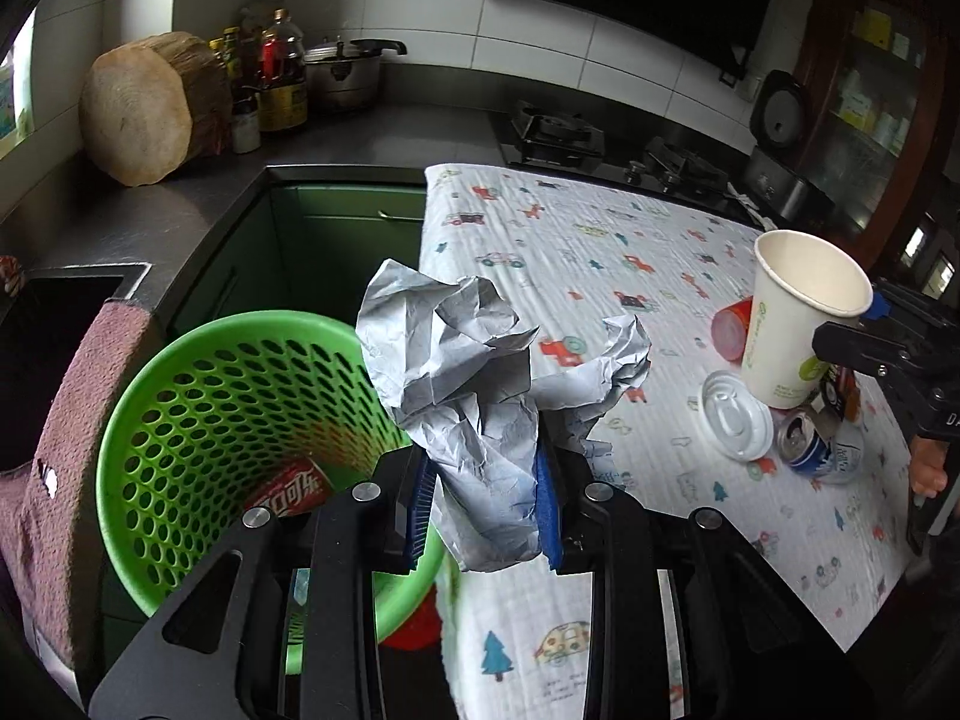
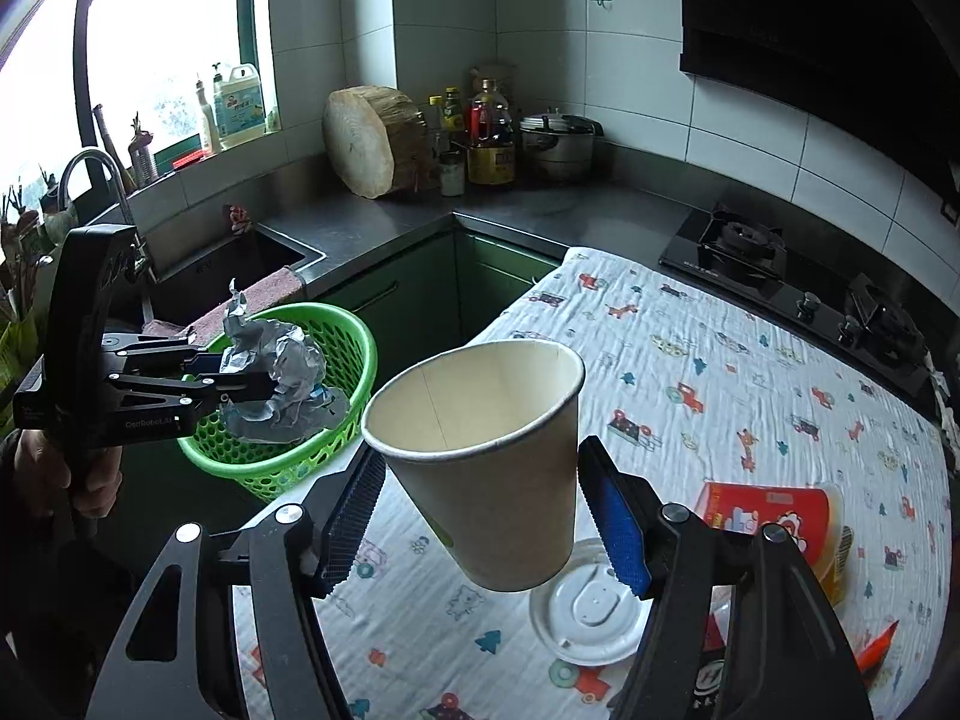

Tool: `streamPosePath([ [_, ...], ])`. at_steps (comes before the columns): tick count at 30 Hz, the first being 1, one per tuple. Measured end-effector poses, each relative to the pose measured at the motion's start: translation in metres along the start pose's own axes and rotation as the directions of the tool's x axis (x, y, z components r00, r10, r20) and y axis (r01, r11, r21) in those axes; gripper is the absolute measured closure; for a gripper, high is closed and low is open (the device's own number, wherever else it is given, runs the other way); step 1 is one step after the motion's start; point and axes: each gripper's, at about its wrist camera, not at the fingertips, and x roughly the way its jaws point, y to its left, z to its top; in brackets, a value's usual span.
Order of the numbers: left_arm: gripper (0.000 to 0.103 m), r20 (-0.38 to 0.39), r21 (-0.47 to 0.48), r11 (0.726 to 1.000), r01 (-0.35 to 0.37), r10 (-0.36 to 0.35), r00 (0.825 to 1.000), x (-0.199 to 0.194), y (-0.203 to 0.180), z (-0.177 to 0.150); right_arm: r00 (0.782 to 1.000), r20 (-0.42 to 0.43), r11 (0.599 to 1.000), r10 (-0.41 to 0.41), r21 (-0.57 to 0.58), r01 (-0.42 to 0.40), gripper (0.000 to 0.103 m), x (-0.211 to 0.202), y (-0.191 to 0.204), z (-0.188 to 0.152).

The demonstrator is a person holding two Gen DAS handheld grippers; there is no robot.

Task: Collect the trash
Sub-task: 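Drop the foil into the basket with the left tool while the right tool drops the paper cup in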

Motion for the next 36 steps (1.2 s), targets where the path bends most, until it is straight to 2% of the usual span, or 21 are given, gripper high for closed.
streamPosePath([
  [4, 0.074, -0.035, -0.053, 0.996, -0.076, 0.074, 0.997, 0.002, 0.044, -0.015, 0.999, -0.009, 0.999, 0.040, -0.019, -0.040, 0.039, 0.020, 0.028, 0.012],
  [12, 0.070, -0.127, -0.136, 0.977, -0.163, 0.146, 0.981, 0.023, 0.108, -0.042, 0.993, -0.032, 0.993, 0.114, -0.031, -0.115, 0.039, 0.060, 0.074, 0.035],
  [21, 0.051, -0.158, -0.156, 0.971, -0.184, 0.159, 0.975, 0.030, 0.133, -0.063, 0.984, -0.061, 0.986, 0.165, -0.025, -0.167, 0.039, 0.099, 0.108, 0.049],
  [23, 0.042, -0.159, -0.163, 0.968, -0.189, 0.164, 0.974, 0.028, 0.137, -0.065, 0.982, -0.069, 0.984, 0.173, -0.020, -0.175, 0.039, 0.107, 0.113, 0.050],
  [26, 0.039, -0.150, -0.169, 0.965, -0.201, 0.176, 0.973, 0.023, 0.141, -0.067, 0.979, -0.081, 0.982, 0.185, -0.010, -0.186, 0.039, 0.119, 0.120, 0.050],
  [32, 0.026, -0.136, -0.185, 0.959, -0.214, 0.191, 0.972, 0.011, 0.146, -0.071, 0.970, -0.103, 0.975, 0.220, 0.012, -0.220, 0.039, 0.141, 0.133, 0.051],
  [36, 0.025, -0.125, -0.189, 0.958, -0.214, 0.193, 0.973, 0.004, 0.146, -0.070, 0.967, -0.118, 0.974, 0.226, 0.006, -0.227, 0.034, 0.148, 0.142, 0.048],
])
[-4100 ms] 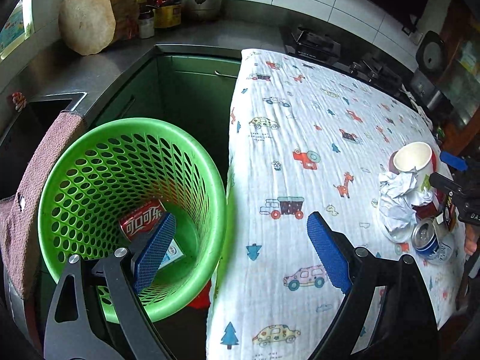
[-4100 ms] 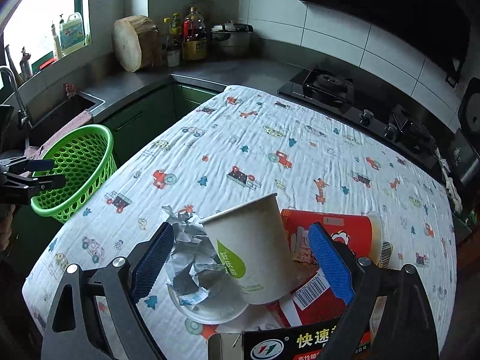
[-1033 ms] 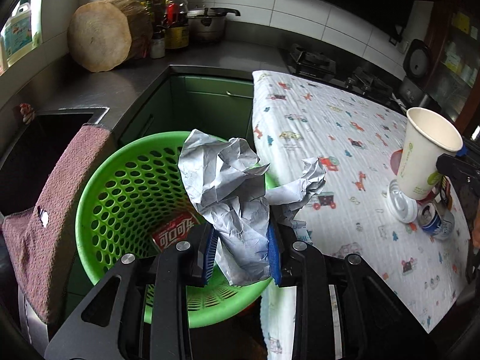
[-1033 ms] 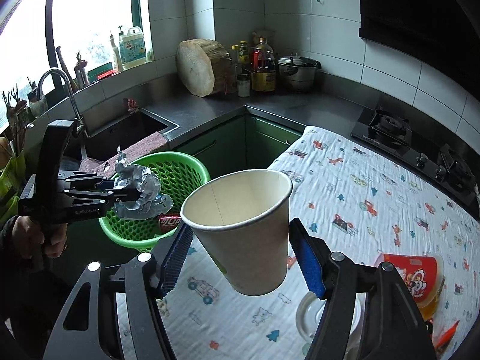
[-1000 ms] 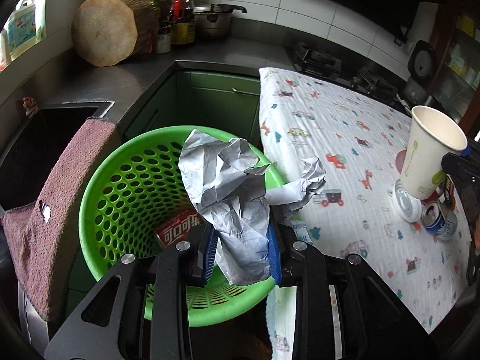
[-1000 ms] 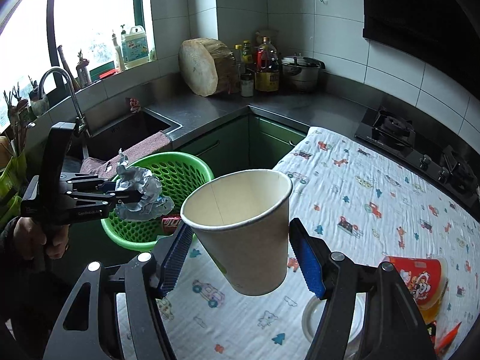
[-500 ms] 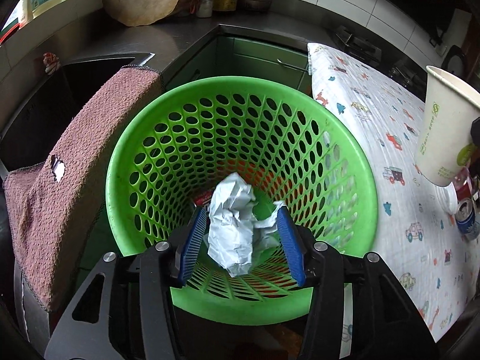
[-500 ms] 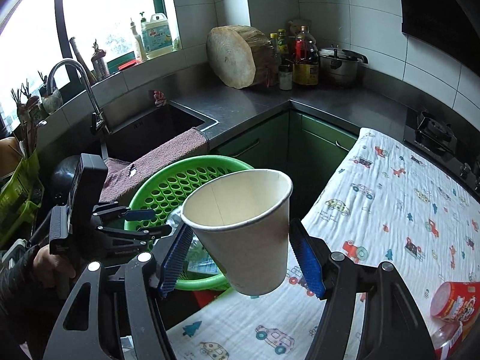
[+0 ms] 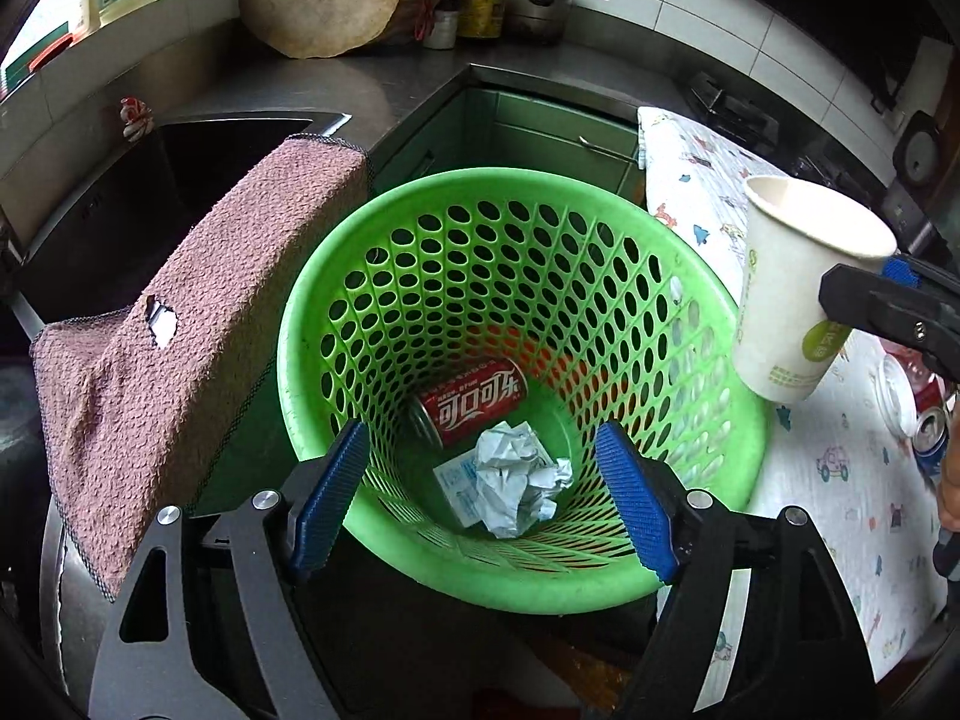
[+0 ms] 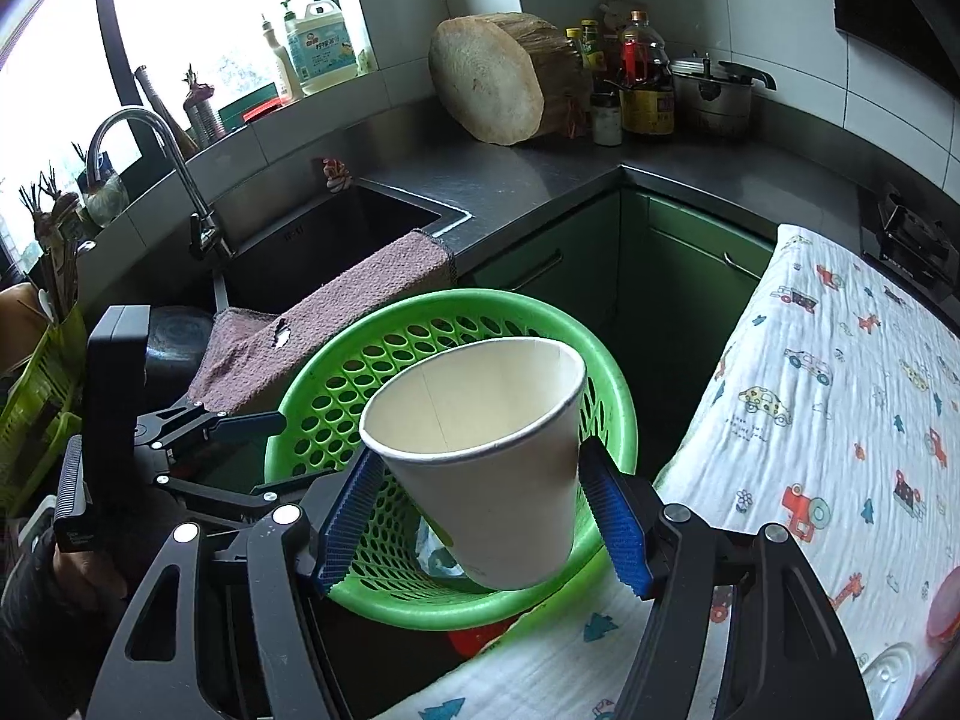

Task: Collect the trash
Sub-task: 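Drop the foil into the basket with the left tool while the right tool drops the paper cup in, then move both tools back over the remaining items on the table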

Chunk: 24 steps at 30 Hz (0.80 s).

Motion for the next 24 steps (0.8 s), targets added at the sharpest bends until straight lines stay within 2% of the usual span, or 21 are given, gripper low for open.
streamPosePath([
  [3, 0.023, 0.009, -0.004, 1.000, 0.003, -0.003, 1.000, -0.005, 0.000, 0.000, 1.000, 0.010, 1.000, 0.002, -0.013, -0.002, 0.023, 0.001, 0.003, -0.002],
  [10, 0.022, 0.016, 0.000, 1.000, 0.005, -0.005, 1.000, -0.010, -0.006, 0.002, 1.000, 0.029, 1.000, -0.007, -0.007, 0.007, 0.023, -0.011, 0.000, -0.009],
  [18, 0.019, 0.035, 0.024, 0.999, 0.036, -0.037, 0.999, -0.019, -0.030, 0.003, 0.993, 0.094, 0.997, -0.065, 0.043, 0.062, 0.017, -0.065, -0.029, -0.031],
  [24, 0.016, 0.033, 0.063, 0.996, 0.065, -0.068, 0.997, -0.021, -0.063, 0.004, 0.980, 0.128, 0.986, -0.149, 0.100, 0.137, 0.015, -0.116, -0.065, -0.064],
])
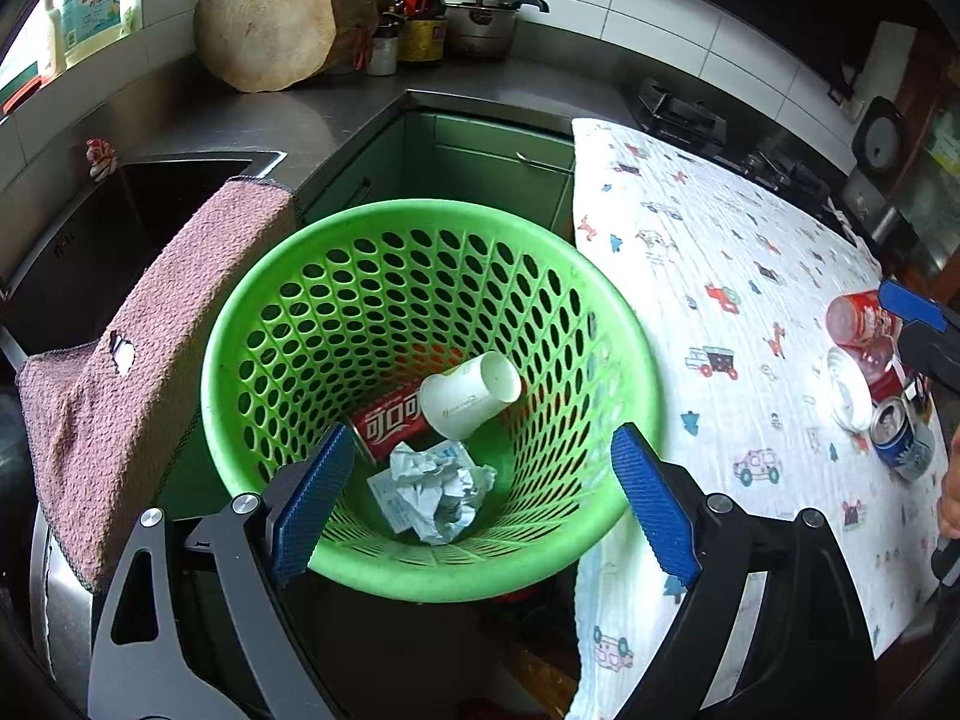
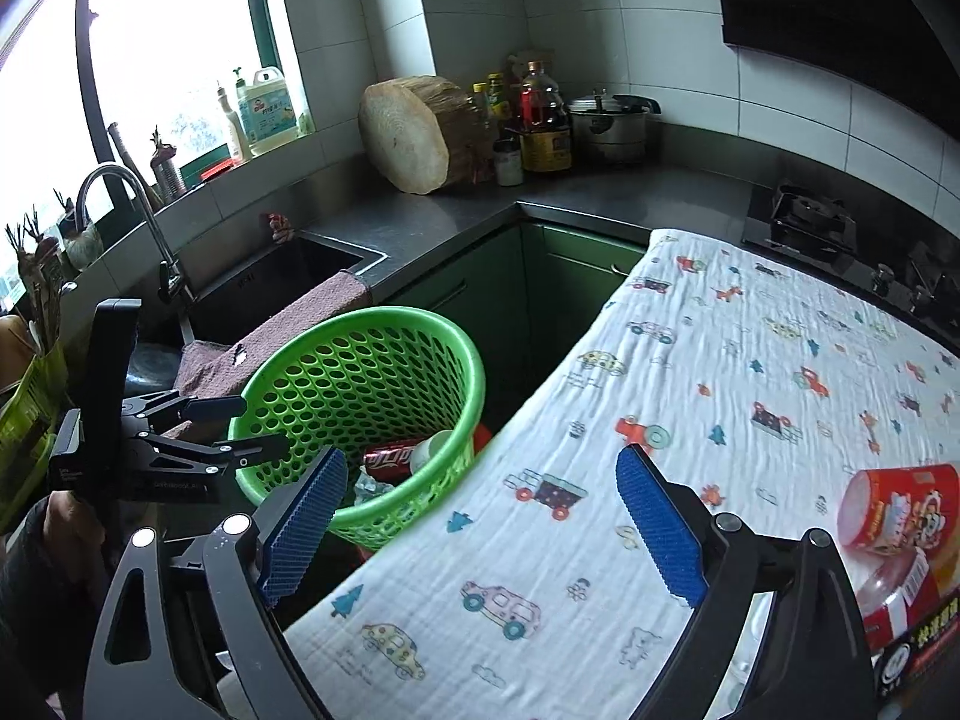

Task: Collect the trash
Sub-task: 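Move both tools back over the remaining items on the table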

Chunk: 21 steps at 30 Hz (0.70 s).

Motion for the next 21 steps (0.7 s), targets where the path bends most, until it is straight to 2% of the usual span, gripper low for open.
streamPosePath([
  [6, 0.016, 0.006, 0.068, 0.997, 0.046, -0.046, 0.999, -0.002, -0.046, 0.004, 0.994, 0.024, 0.993, -0.107, 0.046, 0.105, 0.014, -0.053, -0.053, -0.026],
  [11, 0.016, 0.016, 0.160, 0.982, 0.101, -0.105, 0.994, -0.007, -0.100, 0.006, 0.981, 0.036, 0.978, -0.192, 0.087, 0.189, 0.013, -0.097, -0.095, -0.053],
  [15, 0.016, 0.017, 0.243, 0.956, 0.162, -0.172, 0.985, -0.010, -0.149, 0.006, 0.968, 0.029, 0.962, -0.249, 0.125, 0.244, 0.013, -0.127, -0.125, -0.078],
  [21, 0.016, -0.005, 0.360, 0.900, 0.245, -0.261, 0.965, -0.009, -0.224, 0.007, 0.951, 0.013, 0.938, -0.309, 0.170, 0.303, 0.013, -0.162, -0.159, -0.112],
])
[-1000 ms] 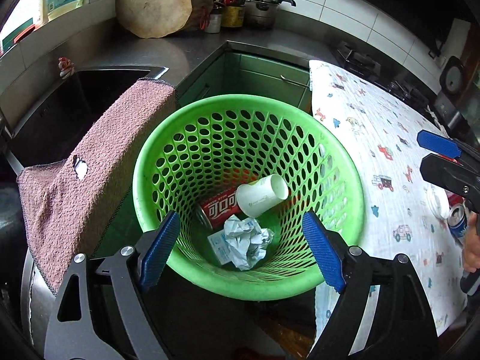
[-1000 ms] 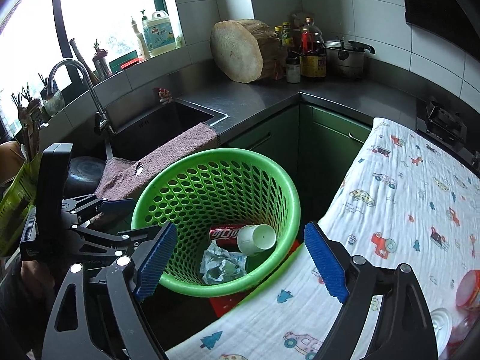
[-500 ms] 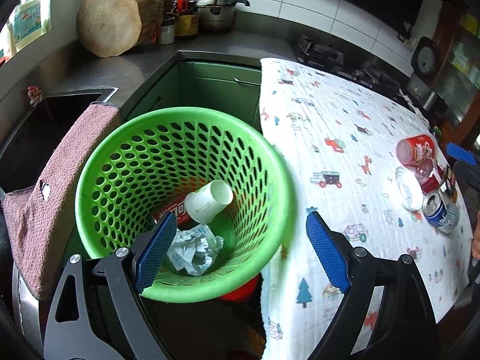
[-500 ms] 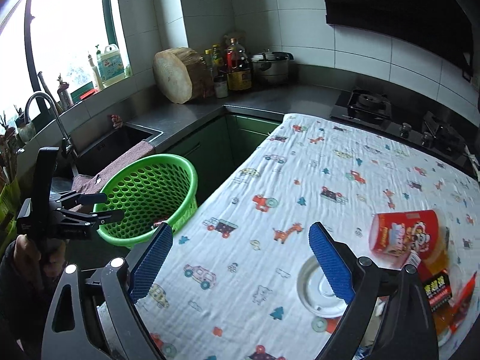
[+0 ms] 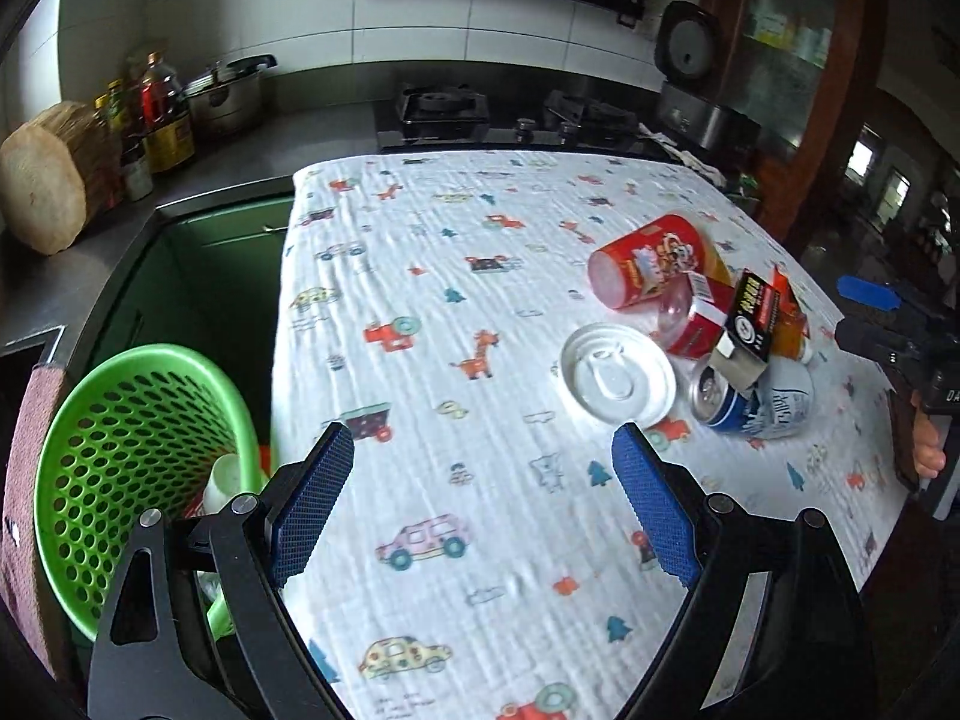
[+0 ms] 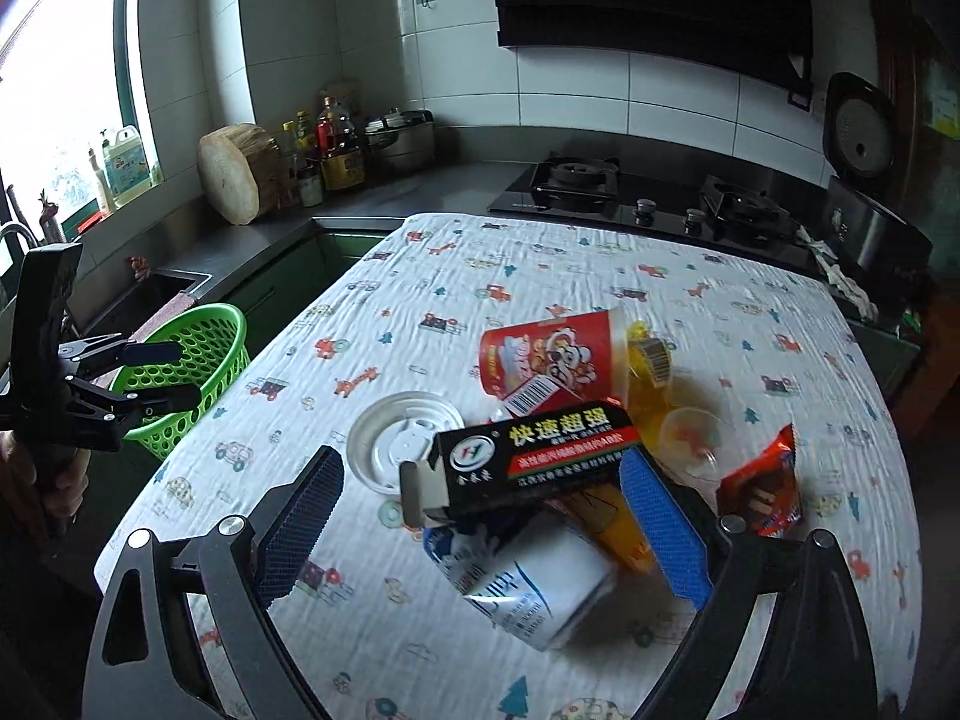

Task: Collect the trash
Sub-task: 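Move both tools back over the remaining items on the table, then grasp the black box with the left tool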

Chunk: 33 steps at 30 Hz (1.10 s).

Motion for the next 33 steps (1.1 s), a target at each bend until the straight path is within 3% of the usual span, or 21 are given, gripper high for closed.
streamPosePath([
  [7, 0.016, -0.007, 0.153, 0.982, 0.107, -0.107, 0.994, 0.030, -0.075, 0.029, 0.999, -0.026, 0.999, -0.031, 0.028, 0.032, 0.013, -0.013, -0.037, -0.025],
  [16, 0.016, -0.080, 0.292, 0.937, 0.193, -0.177, 0.981, 0.076, -0.147, 0.052, 0.997, -0.068, 0.999, -0.047, 0.014, 0.048, 0.013, -0.017, -0.060, -0.046],
  [26, 0.017, -0.119, 0.401, 0.890, 0.218, -0.185, 0.976, 0.108, -0.187, 0.060, 0.995, -0.092, 0.999, -0.048, 0.014, 0.049, 0.013, -0.018, -0.075, -0.061],
  [33, 0.027, -0.154, 0.433, 0.870, 0.237, -0.187, 0.970, 0.123, -0.197, 0.062, 0.993, -0.112, 0.999, -0.042, -0.003, 0.041, 0.013, -0.012, -0.079, -0.066],
])
